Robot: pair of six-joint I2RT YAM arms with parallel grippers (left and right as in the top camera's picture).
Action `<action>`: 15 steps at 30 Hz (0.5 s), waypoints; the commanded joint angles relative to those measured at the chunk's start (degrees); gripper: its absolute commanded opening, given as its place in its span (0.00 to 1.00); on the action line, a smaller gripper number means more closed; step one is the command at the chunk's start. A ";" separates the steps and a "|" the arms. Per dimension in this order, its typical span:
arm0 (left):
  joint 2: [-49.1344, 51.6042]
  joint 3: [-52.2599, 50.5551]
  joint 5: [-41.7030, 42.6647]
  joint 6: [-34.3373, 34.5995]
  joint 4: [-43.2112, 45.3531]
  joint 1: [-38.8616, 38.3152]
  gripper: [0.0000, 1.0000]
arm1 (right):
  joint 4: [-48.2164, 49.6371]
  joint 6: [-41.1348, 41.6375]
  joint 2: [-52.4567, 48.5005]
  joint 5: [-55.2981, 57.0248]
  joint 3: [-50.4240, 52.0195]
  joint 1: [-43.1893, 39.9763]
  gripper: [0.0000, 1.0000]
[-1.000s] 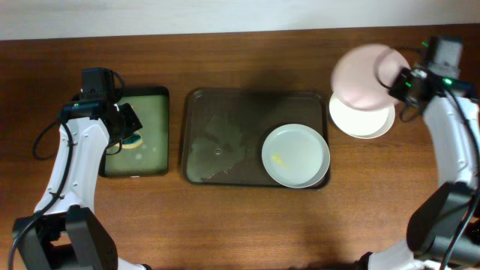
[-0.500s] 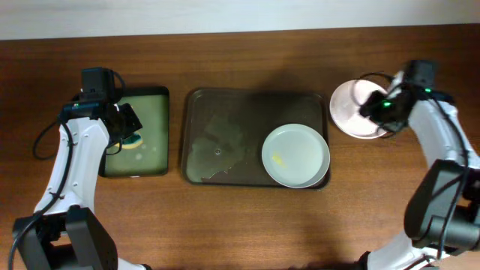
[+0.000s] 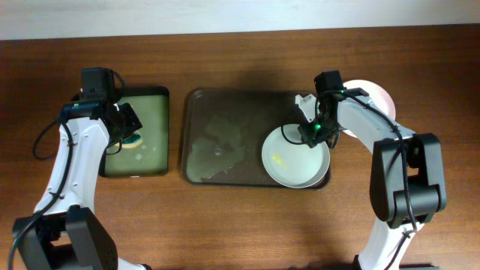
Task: Clean dirty plates on tray and stack at the side
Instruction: 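Grip the pale green plate with the right gripper and pull it center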
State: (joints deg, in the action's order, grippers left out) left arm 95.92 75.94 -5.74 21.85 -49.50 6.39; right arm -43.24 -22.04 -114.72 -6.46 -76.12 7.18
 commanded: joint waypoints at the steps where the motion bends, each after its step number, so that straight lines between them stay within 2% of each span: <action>1: 0.13 -0.17 0.42 -0.94 0.37 0.15 0.00 | -1.46 -1.73 -0.52 0.74 0.00 0.31 0.43; 2: 0.13 -0.17 0.42 -0.94 0.39 0.15 0.00 | -2.08 -1.73 -0.52 0.74 0.00 0.31 0.39; 3: 0.13 -0.17 0.42 -0.94 0.44 0.15 0.00 | -3.37 -1.66 -0.52 0.39 -0.02 0.39 0.25; 6: 0.13 -0.17 0.70 -0.92 0.85 0.15 0.00 | -4.63 -0.83 -0.52 -6.19 -0.20 1.27 0.09; 8: 0.15 -0.17 3.23 -0.94 1.66 0.15 0.00 | -4.11 3.67 -0.52 -10.40 -1.20 4.11 0.08; 11: 0.15 -0.17 7.43 -0.96 2.03 0.02 0.00 | 0.72 10.86 -0.52 -10.25 -1.73 9.79 0.04; 13: 0.15 -0.17 11.43 -0.98 2.25 -0.74 0.00 | 4.46 18.18 -0.52 -10.27 -1.73 12.35 0.04; 15: 0.31 -0.17 15.63 -0.98 2.99 -3.21 0.00 | 11.21 31.04 -0.52 -9.94 -1.73 15.08 0.04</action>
State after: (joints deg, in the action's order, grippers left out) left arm 95.92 75.94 3.16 21.85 -47.42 5.78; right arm -36.34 -5.43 -114.74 -15.86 -77.41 20.08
